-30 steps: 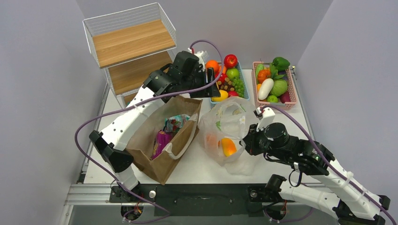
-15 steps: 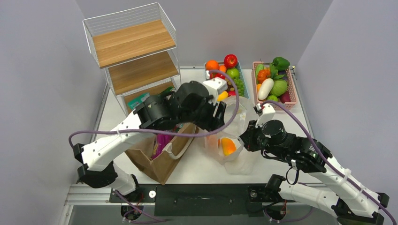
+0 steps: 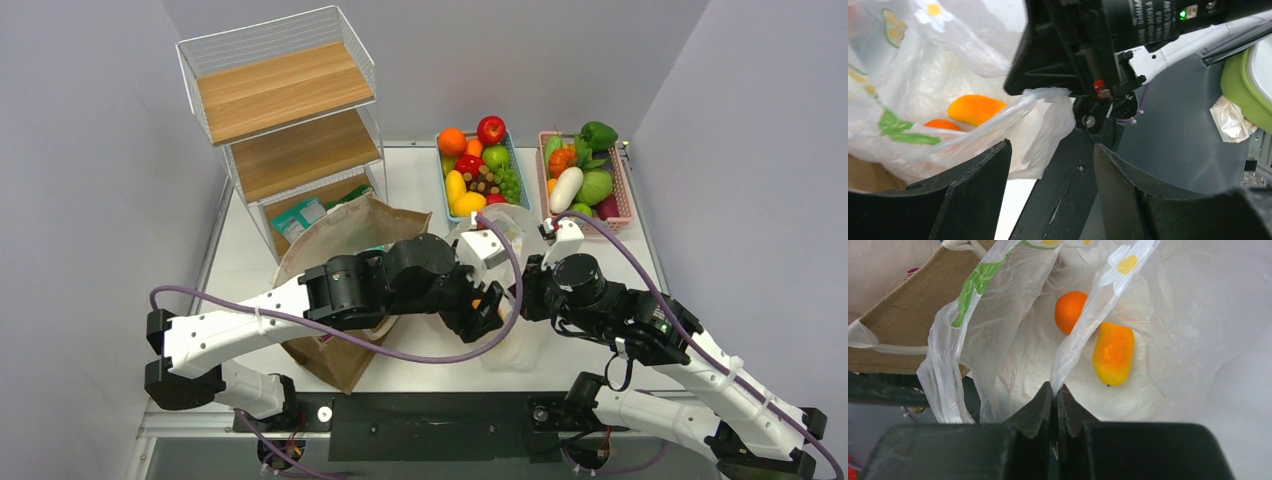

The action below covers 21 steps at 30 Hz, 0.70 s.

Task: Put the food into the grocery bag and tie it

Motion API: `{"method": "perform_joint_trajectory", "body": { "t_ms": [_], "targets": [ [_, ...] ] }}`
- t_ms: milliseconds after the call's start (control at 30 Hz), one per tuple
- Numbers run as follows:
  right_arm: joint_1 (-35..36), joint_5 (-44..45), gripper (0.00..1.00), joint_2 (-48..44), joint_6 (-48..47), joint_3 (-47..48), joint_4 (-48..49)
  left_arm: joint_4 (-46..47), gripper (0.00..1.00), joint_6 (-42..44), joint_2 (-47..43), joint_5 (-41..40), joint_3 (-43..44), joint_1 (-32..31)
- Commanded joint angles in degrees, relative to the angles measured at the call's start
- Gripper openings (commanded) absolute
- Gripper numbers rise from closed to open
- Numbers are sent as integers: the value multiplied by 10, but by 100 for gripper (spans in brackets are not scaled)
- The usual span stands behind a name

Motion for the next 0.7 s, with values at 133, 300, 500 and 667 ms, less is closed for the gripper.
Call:
{"method": "perform_joint_trajectory", "body": {
  "t_ms": [133, 300, 500, 667],
  "targets": [
    [2, 17, 0, -8, 3, 20, 21, 118, 59, 15, 23, 0, -29, -36],
    [2, 14, 0, -7, 0, 23, 22, 148, 58, 12, 37, -25, -52, -46],
    [2, 14, 0, -9, -3, 29, 21, 188, 51, 17, 40, -88, -94, -50],
    [2, 11, 0, -7, -5, 38, 20, 247, 35, 21, 39, -109, -134, -50]
  ]
}}
